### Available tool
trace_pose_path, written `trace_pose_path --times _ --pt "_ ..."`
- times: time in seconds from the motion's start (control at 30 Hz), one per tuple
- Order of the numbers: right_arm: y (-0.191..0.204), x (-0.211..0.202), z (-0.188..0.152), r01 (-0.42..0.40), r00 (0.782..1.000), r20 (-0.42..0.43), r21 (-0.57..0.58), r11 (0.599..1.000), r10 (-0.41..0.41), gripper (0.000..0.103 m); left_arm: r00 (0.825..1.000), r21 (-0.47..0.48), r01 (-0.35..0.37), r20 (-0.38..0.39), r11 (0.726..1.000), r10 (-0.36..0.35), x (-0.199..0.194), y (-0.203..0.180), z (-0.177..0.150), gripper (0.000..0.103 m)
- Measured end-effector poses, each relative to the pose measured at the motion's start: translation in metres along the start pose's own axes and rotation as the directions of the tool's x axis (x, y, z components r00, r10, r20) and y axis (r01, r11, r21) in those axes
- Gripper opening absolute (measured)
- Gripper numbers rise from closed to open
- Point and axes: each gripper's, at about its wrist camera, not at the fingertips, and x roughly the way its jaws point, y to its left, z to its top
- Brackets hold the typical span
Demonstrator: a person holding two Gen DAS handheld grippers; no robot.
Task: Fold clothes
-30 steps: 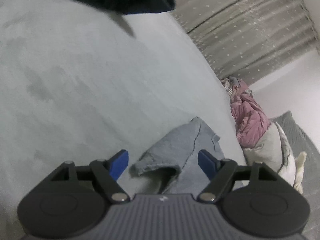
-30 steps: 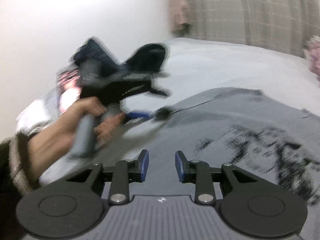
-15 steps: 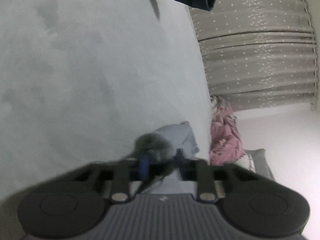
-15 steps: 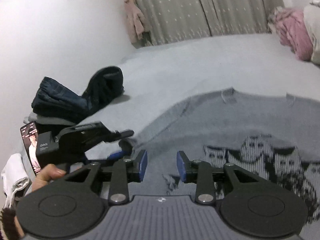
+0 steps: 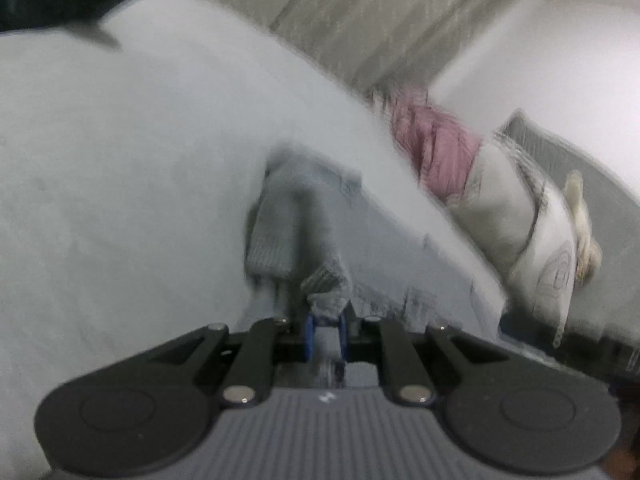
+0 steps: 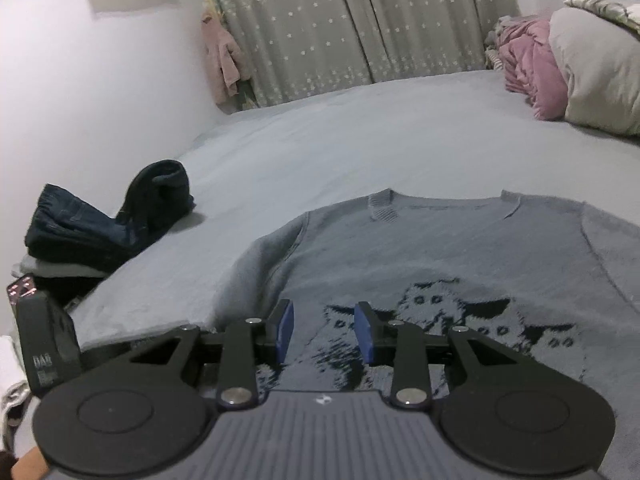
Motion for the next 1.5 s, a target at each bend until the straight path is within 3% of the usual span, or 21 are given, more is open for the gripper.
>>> trace_pose_path --times 0.1,0.3,0.37,0.47,0.53,0.63,0.7,0.77,0.87,0.97,1.03,1.07,1.13,1.27,1.33,1.43,1.5 --pt "0.012 0.013 0.012 -0.027 1.000 -0.014 -0.063 0.998 0.026 0.033 0.999 0.095 -0.022 0.032 0.995 0.019 0.002 -0.014 -0.015 0.021" --pt "0.061 0.061 0.031 -0.090 0.994 -0.079 -0.248 0.965 0.072 0.039 0.998 0.162 -0.011 0.067 0.987 0.000 0.000 -0.026 -0.026 0.035" --pt "0.081 0.078 0.028 -0.094 0.993 -0.103 -0.357 0.929 0.061 0.040 0.997 0.165 0.003 0.071 0.986 -0.015 -0.001 -0.026 -0.026 0.039" --pt "0.114 0.109 0.012 -0.090 0.988 -0.156 -0.577 0.812 -0.001 0.040 0.997 0.149 0.022 0.071 0.989 -0.033 0.000 -0.024 -0.023 0.039" --pt "0.124 0.126 0.003 -0.091 0.981 -0.188 -0.662 0.744 -0.047 0.040 0.997 0.145 0.025 0.071 0.989 -0.036 0.000 -0.023 -0.020 0.040" --pt "0.127 0.142 -0.008 -0.059 0.973 -0.193 -0.732 0.678 -0.124 0.040 0.997 0.143 0.029 0.071 0.989 -0.039 0.003 -0.024 -0.020 0.040" --pt "0.119 0.144 -0.007 -0.059 0.972 -0.200 -0.717 0.695 -0.124 0.038 0.997 0.142 0.031 0.071 0.989 -0.041 0.005 -0.025 -0.020 0.041" --pt "0.110 0.145 -0.007 -0.059 0.970 -0.207 -0.700 0.712 -0.124 0.018 0.996 0.140 0.035 0.071 0.990 -0.045 0.007 -0.027 -0.019 0.042" --pt "0.099 0.143 0.004 -0.084 0.969 -0.235 -0.615 0.784 -0.080 0.012 0.996 0.136 0.034 0.072 0.990 -0.044 0.006 -0.027 -0.020 0.042" --pt "0.099 0.142 0.019 -0.099 0.971 -0.236 -0.546 0.832 -0.040 0.009 0.997 0.132 0.010 0.077 0.991 -0.020 0.003 -0.030 -0.017 0.044" --pt "0.101 0.141 0.033 -0.114 0.972 -0.234 -0.484 0.867 -0.002 0.008 0.995 0.131 -0.049 0.091 0.990 0.038 -0.005 -0.038 -0.017 0.058" --pt "0.103 0.143 0.040 -0.127 0.972 -0.233 -0.449 0.885 0.021 0.008 0.993 0.132 -0.080 0.097 0.988 0.067 -0.009 -0.042 -0.018 0.072" --pt "0.107 0.146 0.056 -0.152 0.971 -0.228 -0.375 0.915 0.068 0.008 0.985 0.128 -0.146 0.113 0.981 0.132 -0.019 -0.049 -0.018 0.076" --pt "0.118 0.159 0.079 -0.203 0.965 -0.213 -0.221 0.954 0.156 0.008 0.946 0.078 -0.310 0.130 0.948 0.298 -0.041 -0.047 -0.012 0.077" --pt "0.123 0.172 0.085 -0.222 0.960 -0.206 -0.141 0.965 0.191 0.008 0.902 -0.019 -0.416 0.117 0.909 0.415 -0.057 -0.026 -0.002 0.078" --pt "0.129 0.190 0.091 -0.252 0.950 -0.196 -0.028 0.967 0.242 0.008 0.865 -0.184 -0.470 0.098 0.863 0.492 -0.075 0.011 0.009 0.078" --pt "0.132 0.211 0.089 -0.293 0.934 -0.190 0.082 0.953 0.303 0.011 0.858 -0.270 -0.471 0.082 0.840 0.508 -0.080 0.028 0.014 0.078"
